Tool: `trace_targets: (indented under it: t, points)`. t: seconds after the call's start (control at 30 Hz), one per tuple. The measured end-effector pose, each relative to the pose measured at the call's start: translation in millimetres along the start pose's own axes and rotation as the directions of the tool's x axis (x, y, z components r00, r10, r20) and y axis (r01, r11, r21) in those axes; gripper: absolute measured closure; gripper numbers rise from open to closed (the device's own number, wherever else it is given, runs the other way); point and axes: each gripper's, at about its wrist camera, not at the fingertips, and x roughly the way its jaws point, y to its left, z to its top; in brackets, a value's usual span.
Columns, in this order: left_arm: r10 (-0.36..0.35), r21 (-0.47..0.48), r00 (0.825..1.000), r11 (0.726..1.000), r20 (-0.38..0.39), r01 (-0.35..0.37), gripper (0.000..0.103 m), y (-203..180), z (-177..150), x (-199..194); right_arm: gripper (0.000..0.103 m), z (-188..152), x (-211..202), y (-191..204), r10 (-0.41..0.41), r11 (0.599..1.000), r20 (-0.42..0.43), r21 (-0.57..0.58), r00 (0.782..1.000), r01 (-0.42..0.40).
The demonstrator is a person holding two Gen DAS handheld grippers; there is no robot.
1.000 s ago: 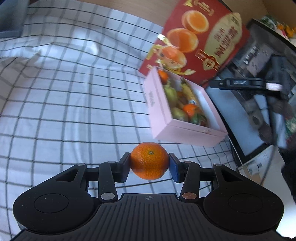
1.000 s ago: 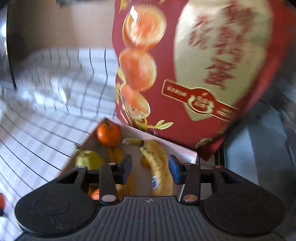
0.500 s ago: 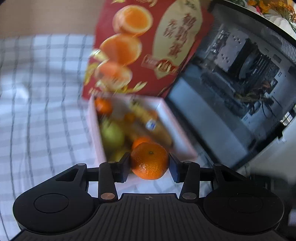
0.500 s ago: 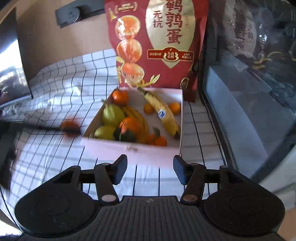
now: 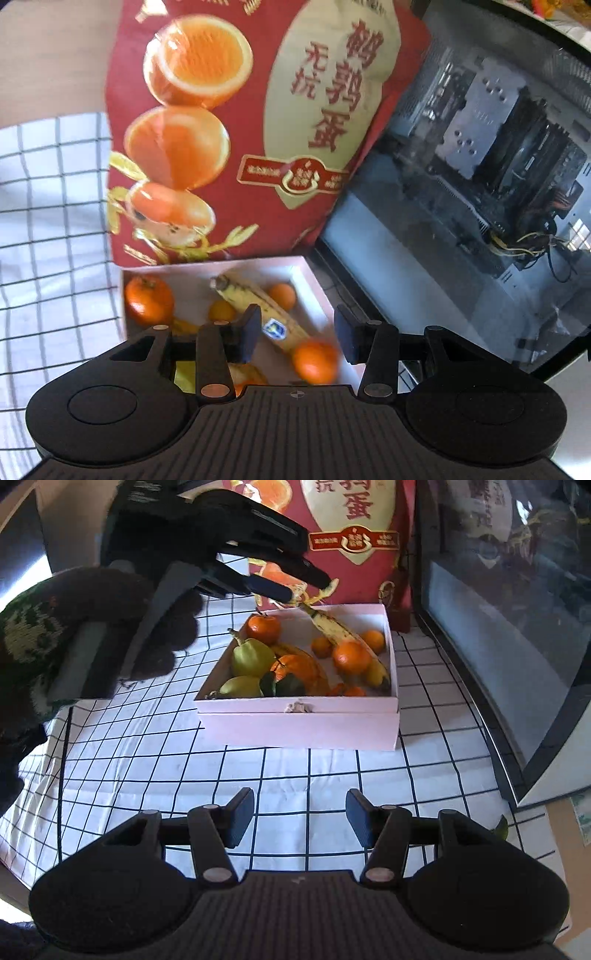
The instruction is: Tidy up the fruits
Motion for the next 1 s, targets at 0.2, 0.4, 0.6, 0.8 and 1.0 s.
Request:
trace_targets:
  t: [0.2, 0.4, 0.6, 0.8, 1.0]
  points:
    - [0.086, 0.060, 0.992, 0.994, 0.090, -0.091, 0.055, 15.4, -47.7, -54.0, 0.045, -6.4, 6.9, -0.1, -0.071, 0.995, 0.046, 0.080, 0.996, 0.067]
    - [0.193, 0.083, 0.979, 0.977, 0.069, -0.199, 0.055, 45.6, -131.2, -89.6, 0.041, -16.8, 29.0, 13.9, -0.185, 0.979, 0.071, 0.102, 0.980, 0.178]
    - [0.302, 0.014, 0.952, 0.953, 0.054, -0.304, 0.055, 63.0, -176.8, -79.2, 0.041, -21.0, 65.0, 31.5, -0.215, 0.977, 0.037, -0.005, 0.976, 0.215]
    - [0.362, 0.002, 0.926, 0.931, 0.108, -0.365, 0.054, 50.8, -194.4, -65.1, 0.029, -23.2, 85.3, 32.9, -0.184, 0.977, 0.091, -0.095, 0.979, 0.192]
    - [0.434, 0.035, 0.889, 0.896, 0.143, -0.443, 0.053, 32.2, -199.8, -50.8, 0.000, -15.4, 94.7, 16.4, -0.208, 0.976, 0.077, -0.049, 0.975, 0.212]
